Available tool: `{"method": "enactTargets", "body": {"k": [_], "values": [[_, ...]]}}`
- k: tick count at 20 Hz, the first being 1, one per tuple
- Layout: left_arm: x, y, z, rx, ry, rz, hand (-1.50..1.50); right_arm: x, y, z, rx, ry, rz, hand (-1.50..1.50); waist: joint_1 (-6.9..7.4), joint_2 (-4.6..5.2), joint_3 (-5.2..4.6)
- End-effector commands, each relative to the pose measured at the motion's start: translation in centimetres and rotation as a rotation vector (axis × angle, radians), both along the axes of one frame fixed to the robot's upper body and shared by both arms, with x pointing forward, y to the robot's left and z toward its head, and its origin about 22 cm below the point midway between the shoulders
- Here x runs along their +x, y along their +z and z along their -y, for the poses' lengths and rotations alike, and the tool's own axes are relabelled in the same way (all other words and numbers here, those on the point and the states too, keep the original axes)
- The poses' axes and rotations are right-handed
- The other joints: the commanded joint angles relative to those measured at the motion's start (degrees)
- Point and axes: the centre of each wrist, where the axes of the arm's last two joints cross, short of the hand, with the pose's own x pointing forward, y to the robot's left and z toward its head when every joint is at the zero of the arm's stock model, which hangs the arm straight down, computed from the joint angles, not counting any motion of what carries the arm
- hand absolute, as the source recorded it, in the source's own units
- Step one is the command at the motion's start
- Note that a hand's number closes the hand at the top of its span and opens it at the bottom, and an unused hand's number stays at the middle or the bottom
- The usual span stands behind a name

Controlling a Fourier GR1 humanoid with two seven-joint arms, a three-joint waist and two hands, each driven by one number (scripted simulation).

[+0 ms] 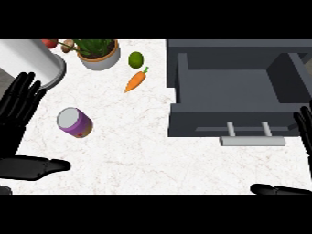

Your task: Pick up the can, place it into the drawer and close the drawer

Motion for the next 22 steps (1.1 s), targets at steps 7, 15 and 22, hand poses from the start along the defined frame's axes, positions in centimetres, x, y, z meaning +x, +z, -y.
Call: {"method": "enactTargets", "body": {"k": [7, 15, 22], "values": [[2.2, -1.5, -1.4, -0.001, 0.032, -0.02, -1.5, -0.5, -1.4, 0.0, 0.008, -0.005, -0.005, -1.5, -0.02, 0.02, -0.02], [5.2, -4.9, -2.0, -0.001, 0.04, -0.041, -1.5, -2.7, -2.2, 2.2, -0.007, -0.003, -0.001, -1.5, -0.25, 0.03, -0.02], [5.4, -9.1, -1.0, 0.001, 0.068, -0.059, -1.5, -1.5, -2.7, 1.6, 0.001, 0.007, -0.006, -1.5, -0.24, 0.06, -0.03]]}}
